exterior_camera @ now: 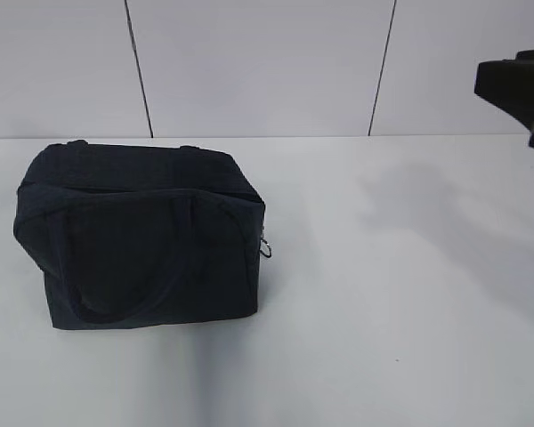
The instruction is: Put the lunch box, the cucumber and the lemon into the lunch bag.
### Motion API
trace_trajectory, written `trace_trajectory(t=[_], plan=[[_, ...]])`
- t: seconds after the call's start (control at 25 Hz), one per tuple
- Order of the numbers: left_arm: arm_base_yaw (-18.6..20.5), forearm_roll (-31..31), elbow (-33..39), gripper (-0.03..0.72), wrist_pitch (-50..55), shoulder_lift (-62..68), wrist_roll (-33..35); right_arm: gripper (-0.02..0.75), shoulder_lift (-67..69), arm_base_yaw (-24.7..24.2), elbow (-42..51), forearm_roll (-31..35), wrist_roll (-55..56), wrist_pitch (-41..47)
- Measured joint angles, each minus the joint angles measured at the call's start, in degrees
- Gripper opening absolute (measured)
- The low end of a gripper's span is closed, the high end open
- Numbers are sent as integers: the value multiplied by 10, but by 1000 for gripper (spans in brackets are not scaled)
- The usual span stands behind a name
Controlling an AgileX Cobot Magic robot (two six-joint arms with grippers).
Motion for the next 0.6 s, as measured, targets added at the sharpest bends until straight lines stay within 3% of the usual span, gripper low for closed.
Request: trace_trajectory(t=[0.16,0.24,0.36,0.6], plan=[[2,-1,0,319,24,-52,-26,317,-46,0,32,-6,79,32],[2,7,6,319,40,-76,-38,317,-64,0,51,-44,116,57],[2,39,34,320,62,-114,-62,317,-92,0,77,-150,225,82],[-12,65,105,320,63,-207,-88,317,-150,0,78,-463,498,203]])
